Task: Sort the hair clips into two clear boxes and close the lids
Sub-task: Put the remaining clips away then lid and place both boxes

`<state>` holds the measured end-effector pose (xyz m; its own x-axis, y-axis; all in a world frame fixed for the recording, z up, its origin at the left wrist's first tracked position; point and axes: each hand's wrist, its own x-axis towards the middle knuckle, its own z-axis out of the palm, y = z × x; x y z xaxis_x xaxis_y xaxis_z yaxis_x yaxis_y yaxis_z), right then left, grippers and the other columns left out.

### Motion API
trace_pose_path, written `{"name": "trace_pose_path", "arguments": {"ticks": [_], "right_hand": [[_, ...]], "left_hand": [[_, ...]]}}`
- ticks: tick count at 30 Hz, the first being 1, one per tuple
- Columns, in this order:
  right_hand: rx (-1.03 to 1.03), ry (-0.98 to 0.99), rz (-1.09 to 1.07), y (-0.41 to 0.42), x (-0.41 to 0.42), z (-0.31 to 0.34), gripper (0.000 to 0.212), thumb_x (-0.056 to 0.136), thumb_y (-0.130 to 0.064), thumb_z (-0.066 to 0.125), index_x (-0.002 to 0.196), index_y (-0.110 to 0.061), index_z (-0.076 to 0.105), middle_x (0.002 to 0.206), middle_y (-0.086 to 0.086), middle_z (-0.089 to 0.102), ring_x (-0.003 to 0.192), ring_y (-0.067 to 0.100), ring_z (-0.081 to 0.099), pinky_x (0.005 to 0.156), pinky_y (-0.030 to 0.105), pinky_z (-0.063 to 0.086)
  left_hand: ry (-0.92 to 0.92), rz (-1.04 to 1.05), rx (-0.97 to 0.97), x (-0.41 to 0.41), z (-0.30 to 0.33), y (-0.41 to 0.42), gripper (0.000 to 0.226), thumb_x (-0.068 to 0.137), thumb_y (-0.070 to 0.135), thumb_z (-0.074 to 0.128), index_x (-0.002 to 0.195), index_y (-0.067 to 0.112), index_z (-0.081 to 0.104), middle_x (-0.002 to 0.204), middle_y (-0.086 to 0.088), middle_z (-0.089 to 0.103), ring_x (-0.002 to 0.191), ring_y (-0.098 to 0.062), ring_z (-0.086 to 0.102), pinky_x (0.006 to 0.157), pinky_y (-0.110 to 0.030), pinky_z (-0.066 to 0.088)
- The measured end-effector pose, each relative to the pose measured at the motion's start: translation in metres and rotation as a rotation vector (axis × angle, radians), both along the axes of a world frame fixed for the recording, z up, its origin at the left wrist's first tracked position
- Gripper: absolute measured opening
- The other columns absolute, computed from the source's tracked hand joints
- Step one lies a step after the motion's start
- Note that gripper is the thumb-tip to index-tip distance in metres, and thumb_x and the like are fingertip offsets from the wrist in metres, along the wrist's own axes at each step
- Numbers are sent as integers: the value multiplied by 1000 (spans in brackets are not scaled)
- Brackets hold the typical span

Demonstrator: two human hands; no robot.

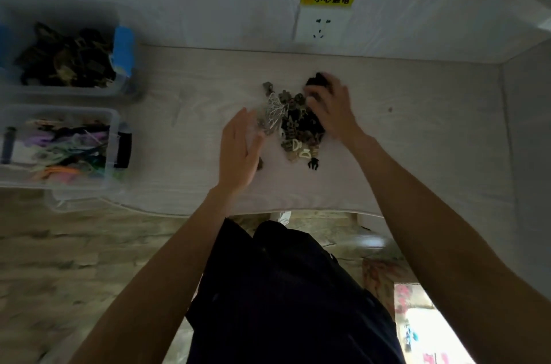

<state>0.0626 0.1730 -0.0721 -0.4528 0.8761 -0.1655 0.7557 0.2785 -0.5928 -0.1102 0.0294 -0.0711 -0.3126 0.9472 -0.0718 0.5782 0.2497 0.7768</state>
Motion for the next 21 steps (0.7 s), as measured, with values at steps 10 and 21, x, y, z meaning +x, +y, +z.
{"name": "trace_pose_path", "arguments": {"ticks": [10, 21], "right_hand": [[-221, -166, -100, -102, 28, 30, 112, 67, -36, 80, 147, -28, 2, 145, 10, 19, 106, 28, 53, 76, 33, 45], [-218, 65, -194, -90, -7, 25, 66, 73, -20, 75, 129, -15, 41, 122, 16, 41, 104, 29, 52, 91, 40, 47]], "left_hand": [[-23, -298, -235, 3, 13, -25, 86, 70, 28, 79, 141, 19, 31, 120, -5, 42, 99, -13, 52, 84, -24, 47], [-110, -160, -191, 31, 9, 19, 60, 72, 19, 75, 126, 22, 49, 125, -8, 51, 103, -24, 60, 95, -38, 48]]}}
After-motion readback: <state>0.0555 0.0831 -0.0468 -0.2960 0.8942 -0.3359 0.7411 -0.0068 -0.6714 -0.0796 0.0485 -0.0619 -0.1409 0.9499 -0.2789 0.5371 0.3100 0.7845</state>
